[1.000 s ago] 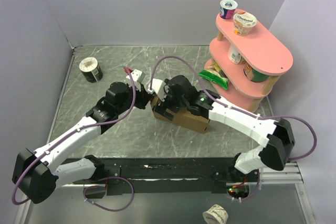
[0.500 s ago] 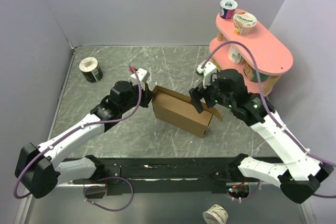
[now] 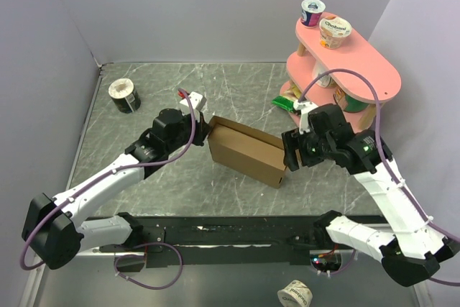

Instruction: Fold the paper box

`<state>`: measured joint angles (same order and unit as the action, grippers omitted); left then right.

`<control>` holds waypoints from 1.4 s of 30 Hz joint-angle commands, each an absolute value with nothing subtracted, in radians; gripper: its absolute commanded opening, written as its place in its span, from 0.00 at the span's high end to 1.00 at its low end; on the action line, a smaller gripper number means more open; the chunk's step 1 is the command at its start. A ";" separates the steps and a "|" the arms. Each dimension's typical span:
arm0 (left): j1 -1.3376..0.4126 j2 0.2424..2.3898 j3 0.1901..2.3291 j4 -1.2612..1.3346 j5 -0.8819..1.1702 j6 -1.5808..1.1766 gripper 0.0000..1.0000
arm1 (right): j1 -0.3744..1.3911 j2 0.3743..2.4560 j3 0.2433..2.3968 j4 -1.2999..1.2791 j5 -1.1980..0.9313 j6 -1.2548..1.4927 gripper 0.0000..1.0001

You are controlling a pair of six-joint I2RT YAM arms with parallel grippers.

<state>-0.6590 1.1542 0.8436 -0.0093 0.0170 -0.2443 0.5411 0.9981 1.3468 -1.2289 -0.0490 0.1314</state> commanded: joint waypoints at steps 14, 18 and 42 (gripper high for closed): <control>-0.667 1.161 0.853 -0.144 -0.012 -0.218 0.99 | 0.514 0.997 1.227 -1.103 0.025 0.127 0.58; -0.689 1.167 0.861 -0.156 -0.034 -0.219 0.99 | 0.511 1.012 1.236 -1.083 0.006 0.150 0.77; -0.801 1.172 0.842 -0.138 -0.127 -0.285 0.99 | 0.506 1.177 1.316 -0.874 0.015 0.313 0.98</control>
